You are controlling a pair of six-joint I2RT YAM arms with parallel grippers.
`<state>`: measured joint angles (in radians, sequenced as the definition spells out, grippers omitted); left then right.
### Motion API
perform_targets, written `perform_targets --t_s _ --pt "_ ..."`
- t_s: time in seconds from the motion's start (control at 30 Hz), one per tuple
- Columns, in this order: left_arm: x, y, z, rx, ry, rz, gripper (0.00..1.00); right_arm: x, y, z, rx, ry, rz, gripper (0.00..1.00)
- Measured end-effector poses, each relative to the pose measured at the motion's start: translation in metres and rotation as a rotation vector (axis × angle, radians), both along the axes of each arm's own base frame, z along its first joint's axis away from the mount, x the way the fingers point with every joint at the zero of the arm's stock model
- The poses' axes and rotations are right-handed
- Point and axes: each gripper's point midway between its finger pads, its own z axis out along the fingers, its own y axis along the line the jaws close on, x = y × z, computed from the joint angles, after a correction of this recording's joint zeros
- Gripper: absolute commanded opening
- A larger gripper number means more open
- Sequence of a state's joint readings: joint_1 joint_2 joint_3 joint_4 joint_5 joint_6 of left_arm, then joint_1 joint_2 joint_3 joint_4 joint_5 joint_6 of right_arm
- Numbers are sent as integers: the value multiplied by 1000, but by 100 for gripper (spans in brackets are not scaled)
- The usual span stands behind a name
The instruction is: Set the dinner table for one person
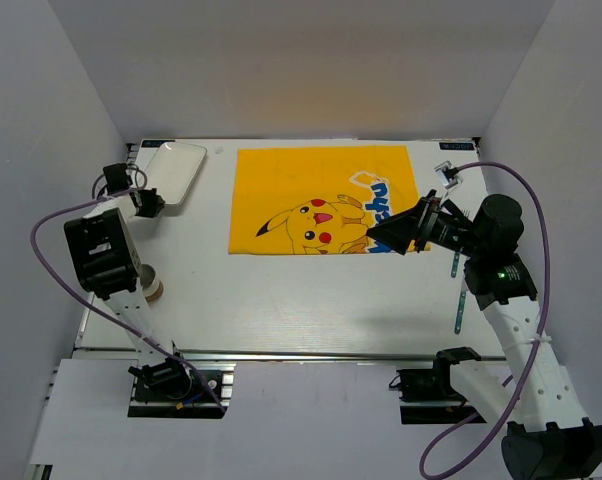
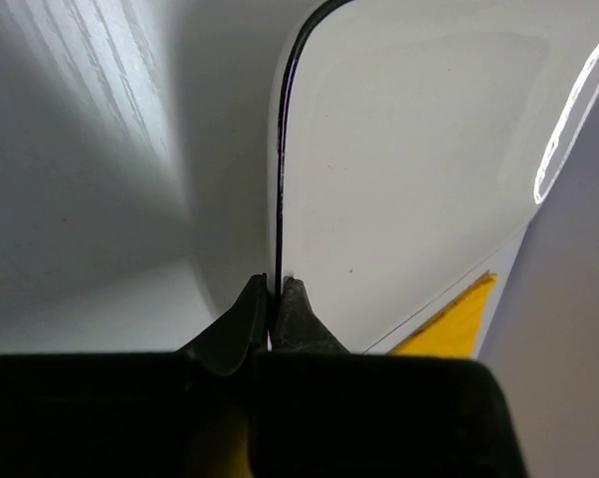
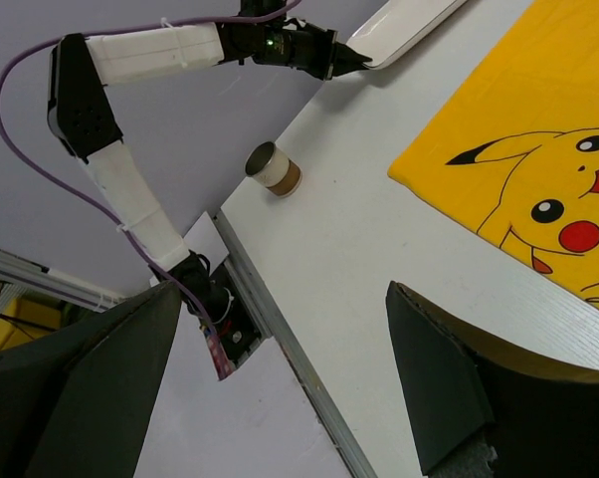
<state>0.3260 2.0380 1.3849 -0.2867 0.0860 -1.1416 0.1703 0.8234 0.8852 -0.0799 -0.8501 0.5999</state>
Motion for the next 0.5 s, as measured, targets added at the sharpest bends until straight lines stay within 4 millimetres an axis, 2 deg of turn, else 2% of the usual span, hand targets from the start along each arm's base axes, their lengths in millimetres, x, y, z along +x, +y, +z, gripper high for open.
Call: perform_targets --t_s 0.1,0.2,0.33,0.43,0.5 --pt "-1 -4 15 15 -46 -29 0 1 -1 0 -1 0 -10 89" --pt "-11 -12 32 33 -84 -77 0 0 -2 1 -1 -3 -16 89" --pt "-16 -24 56 61 -122 -187 0 -1 -2 0 -3 1 -22 89" --pt "-7 -36 81 68 -151 -311 0 -1 -3 -1 -7 3 -29 89" --pt "12 -44 114 88 -228 -388 0 1 -4 -2 -15 4 -39 89"
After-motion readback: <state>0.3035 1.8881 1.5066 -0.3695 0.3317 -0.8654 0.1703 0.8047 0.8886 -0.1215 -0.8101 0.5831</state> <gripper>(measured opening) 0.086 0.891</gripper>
